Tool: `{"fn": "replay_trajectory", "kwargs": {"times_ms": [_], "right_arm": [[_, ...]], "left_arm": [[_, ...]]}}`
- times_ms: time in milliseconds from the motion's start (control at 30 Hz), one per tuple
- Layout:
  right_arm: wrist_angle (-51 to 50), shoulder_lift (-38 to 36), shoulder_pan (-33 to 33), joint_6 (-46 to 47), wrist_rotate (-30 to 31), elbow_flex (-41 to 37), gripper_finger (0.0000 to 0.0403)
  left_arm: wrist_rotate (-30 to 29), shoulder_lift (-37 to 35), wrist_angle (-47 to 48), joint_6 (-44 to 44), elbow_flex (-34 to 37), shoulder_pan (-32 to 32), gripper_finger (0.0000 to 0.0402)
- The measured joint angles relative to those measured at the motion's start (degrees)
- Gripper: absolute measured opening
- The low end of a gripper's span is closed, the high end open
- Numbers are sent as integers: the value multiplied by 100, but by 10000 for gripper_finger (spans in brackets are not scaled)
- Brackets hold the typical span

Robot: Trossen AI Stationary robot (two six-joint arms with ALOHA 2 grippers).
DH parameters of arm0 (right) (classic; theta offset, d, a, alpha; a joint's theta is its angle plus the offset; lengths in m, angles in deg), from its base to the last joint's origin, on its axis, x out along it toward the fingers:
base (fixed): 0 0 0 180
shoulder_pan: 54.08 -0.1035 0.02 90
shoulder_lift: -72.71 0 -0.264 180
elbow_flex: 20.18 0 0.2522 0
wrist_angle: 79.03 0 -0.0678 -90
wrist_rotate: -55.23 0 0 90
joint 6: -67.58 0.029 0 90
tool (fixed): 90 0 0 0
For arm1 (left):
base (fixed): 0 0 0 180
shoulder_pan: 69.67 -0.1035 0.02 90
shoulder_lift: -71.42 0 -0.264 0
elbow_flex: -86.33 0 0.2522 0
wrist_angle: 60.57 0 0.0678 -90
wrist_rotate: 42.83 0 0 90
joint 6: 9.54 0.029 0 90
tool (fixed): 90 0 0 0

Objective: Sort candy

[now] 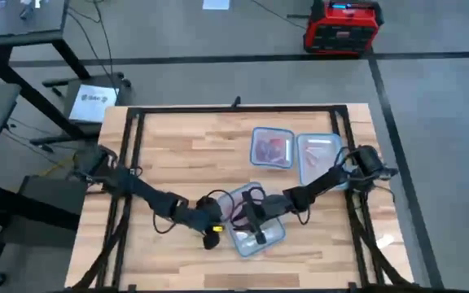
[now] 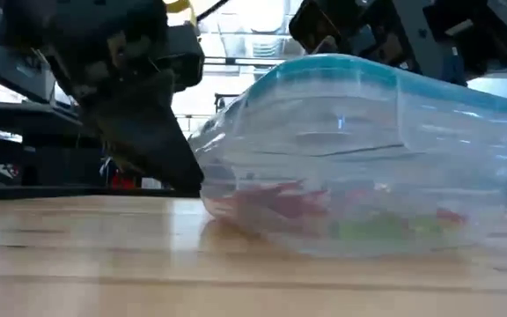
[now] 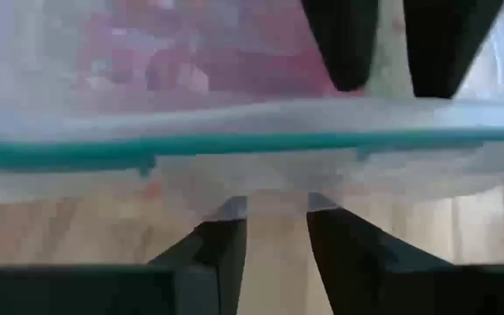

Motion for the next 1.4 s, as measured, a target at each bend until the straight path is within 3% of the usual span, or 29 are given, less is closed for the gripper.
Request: {"fn": "replay_trajectory", "kwargs": {"times_ms": [367, 633, 833, 933, 1033, 1167, 1267, 1400], "right_arm": [[-135, -13, 53, -76, -38, 39, 100], [-375, -339, 63, -260, -113, 52, 100], [-1961, -1756, 39, -343, 5, 19, 100], [-3486, -2812, -69, -186, 378, 47, 100], [-5129, -3701, -256, 439, 760, 37, 100], [-6689, -4507, -714, 1534, 1354, -225, 100], [-6858, -4723, -1106, 2387, 1489, -769, 100], [-6228, -4646, -1490, 3193, 1580, -1361, 100]], "left_arm": [[181, 113, 349, -205, -317, -413, 109], [352, -35, 3310, -194, -1199, -167, 109], [292, -590, 4720, 15, -1962, 129, 109], [-250, -744, 4213, 401, -2123, 141, 109], [-706, -705, 2580, 1068, -2084, 43, 109], [44, -64, 630, 1592, -2052, -265, 109], [332, 466, 351, 1645, -2020, -363, 109], [426, 787, 988, 1362, -2026, -370, 109]]}}
